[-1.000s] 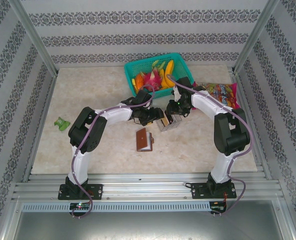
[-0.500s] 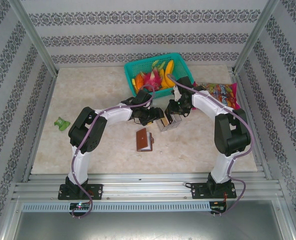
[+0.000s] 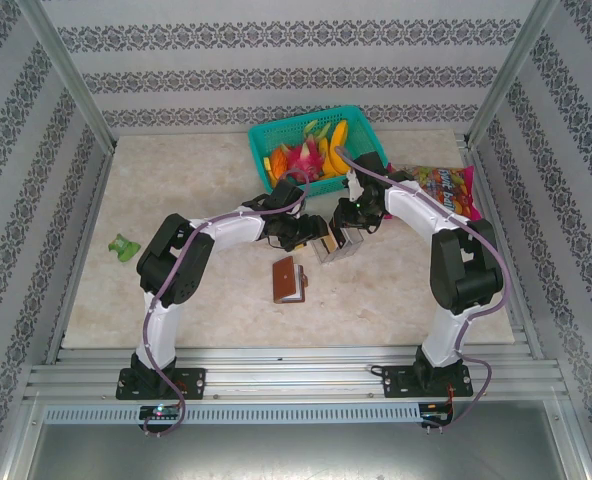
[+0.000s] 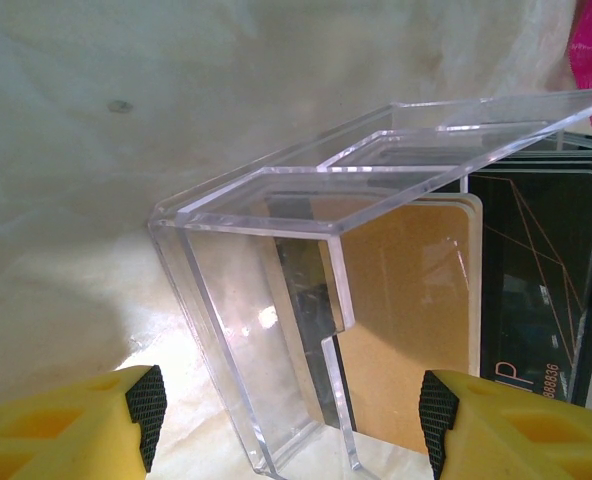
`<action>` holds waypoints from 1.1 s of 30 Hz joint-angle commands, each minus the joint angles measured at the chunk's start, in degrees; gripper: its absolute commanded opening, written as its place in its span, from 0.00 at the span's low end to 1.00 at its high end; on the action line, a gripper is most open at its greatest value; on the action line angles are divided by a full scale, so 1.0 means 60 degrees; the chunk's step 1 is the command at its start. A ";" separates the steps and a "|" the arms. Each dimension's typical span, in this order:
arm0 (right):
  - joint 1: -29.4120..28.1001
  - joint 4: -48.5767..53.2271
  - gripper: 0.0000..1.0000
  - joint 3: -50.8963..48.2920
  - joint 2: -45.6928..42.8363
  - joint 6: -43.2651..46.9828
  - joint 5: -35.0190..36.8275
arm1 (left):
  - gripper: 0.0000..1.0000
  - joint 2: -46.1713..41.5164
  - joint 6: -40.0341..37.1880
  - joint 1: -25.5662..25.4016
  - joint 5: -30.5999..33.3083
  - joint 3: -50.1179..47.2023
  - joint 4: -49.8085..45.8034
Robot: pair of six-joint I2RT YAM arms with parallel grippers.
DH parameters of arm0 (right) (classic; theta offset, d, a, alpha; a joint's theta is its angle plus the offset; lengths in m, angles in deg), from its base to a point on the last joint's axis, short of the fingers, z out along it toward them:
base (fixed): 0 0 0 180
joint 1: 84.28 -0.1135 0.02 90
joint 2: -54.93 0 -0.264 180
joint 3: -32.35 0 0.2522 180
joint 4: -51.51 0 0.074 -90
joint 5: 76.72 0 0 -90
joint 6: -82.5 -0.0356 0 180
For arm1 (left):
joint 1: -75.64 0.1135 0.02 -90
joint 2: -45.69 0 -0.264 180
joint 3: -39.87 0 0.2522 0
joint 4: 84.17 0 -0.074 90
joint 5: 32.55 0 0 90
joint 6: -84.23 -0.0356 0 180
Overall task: Put the credit cards into the card holder
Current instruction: Pick up the credit card from the storage box.
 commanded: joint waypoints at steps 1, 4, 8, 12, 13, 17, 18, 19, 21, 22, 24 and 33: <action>-0.0138 0.0194 0.26 0.0256 -0.0308 -0.0045 -0.0193 | 0.70 0.0052 0.0101 -0.0178 -0.0124 0.0003 0.0239; -0.0131 0.0180 0.26 0.0246 -0.0319 -0.0060 -0.0189 | 0.70 0.0051 0.0098 -0.0178 -0.0135 0.0004 0.0235; -0.0131 0.0190 0.24 0.0247 -0.0290 -0.0060 -0.0176 | 0.70 0.0053 0.0109 -0.0178 -0.0149 0.0009 0.0254; -0.0145 0.0209 0.22 0.0251 -0.0275 -0.0046 -0.0170 | 0.70 0.0074 0.0101 -0.0178 -0.0148 0.0009 0.0260; -0.0147 0.0212 0.22 0.0260 -0.0269 -0.0046 -0.0144 | 0.70 0.0059 0.0101 -0.0178 -0.0157 0.0011 0.0268; -0.0144 0.0225 0.18 0.0266 -0.0264 -0.0058 -0.0123 | 0.70 0.0070 0.0101 -0.0178 -0.0157 0.0004 0.0265; -0.0145 0.0227 0.14 0.0273 -0.0272 -0.0053 -0.0161 | 0.70 0.0070 0.0109 -0.0178 -0.0156 0.0011 0.0273; -0.0145 0.0223 0.14 0.0276 -0.0272 -0.0053 -0.0163 | 0.70 0.0066 0.0101 -0.0178 -0.0150 0.0011 0.0264; -0.0145 0.0259 0.15 0.0300 -0.0290 -0.0060 -0.0123 | 0.70 0.0066 0.0109 -0.0178 -0.0147 0.0010 0.0263; -0.0146 0.0270 0.15 0.0318 -0.0316 -0.0060 -0.0119 | 0.70 0.0065 0.0101 -0.0178 -0.0157 0.0015 0.0263; -0.0147 0.0252 0.10 0.0312 -0.0348 -0.0047 -0.0139 | 0.70 0.0066 0.0101 -0.0178 -0.0156 0.0011 0.0262; -0.0130 0.0298 0.08 0.0346 -0.0417 -0.0044 0.0004 | 0.70 0.0067 0.0116 -0.0178 -0.0157 -0.0005 0.0277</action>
